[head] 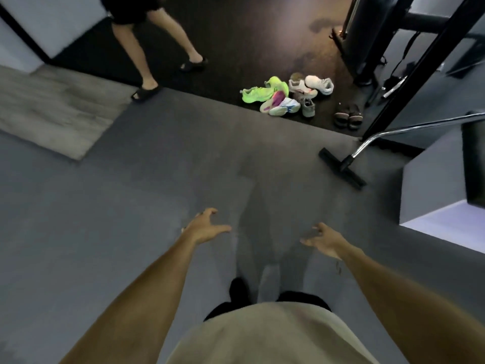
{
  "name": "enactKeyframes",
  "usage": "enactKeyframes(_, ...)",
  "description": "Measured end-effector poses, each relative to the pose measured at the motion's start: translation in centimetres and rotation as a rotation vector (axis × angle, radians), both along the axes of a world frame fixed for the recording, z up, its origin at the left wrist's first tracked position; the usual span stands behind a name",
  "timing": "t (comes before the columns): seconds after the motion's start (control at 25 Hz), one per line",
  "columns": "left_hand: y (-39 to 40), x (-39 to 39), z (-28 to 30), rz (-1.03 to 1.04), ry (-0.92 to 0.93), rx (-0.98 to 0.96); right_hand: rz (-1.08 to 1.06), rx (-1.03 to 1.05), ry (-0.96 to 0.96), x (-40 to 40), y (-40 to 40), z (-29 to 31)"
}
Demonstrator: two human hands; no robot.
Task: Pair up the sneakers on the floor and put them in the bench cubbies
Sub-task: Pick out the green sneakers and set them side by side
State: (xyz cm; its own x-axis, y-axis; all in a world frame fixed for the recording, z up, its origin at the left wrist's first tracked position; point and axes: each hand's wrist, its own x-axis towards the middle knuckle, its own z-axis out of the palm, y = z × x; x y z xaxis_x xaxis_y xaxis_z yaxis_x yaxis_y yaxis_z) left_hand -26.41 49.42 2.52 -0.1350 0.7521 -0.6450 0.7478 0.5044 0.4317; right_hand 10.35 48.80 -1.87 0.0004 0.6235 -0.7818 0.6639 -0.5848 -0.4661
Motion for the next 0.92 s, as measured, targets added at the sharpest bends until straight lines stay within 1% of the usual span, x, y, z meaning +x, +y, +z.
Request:
enactKeyframes(0.08,6.7,-1.6,1.2,-0.049,-0.013,0.038,-0.055,0.02,0.021,-1.5,5.6,0.3)
enactKeyframes(0.2,16.9,-3.3,2.2,-0.105,0.001,0.071,-0.08,0.059,0.001,-4.0,13.7,1.9)
enactKeyframes(0.32,27.6,-4.8,2.6,-0.141,0.022,0.107,-0.061,0.097,0.007,-5.5,22.9,3.0)
enactKeyframes(0.44,39.0,-5.4,4.2,-0.138,0.023,0.127,-0.083,0.135,-0.041,-5.8,34.1,3.2)
enactKeyframes(0.56,49.3,-5.4,5.6,-0.144,0.034,0.142,-0.099,0.139,-0.052,-6.2,45.2,5.2)
enactKeyframes(0.72,61.3,-5.5,7.0,-0.151,0.026,0.212,-0.121,0.235,-0.077,-6.7,57.7,8.6)
enactKeyframes(0.92,77.4,-6.4,6.8,-0.198,0.031,0.208,-0.197,0.373,-0.035,-7.8,72.1,10.2)
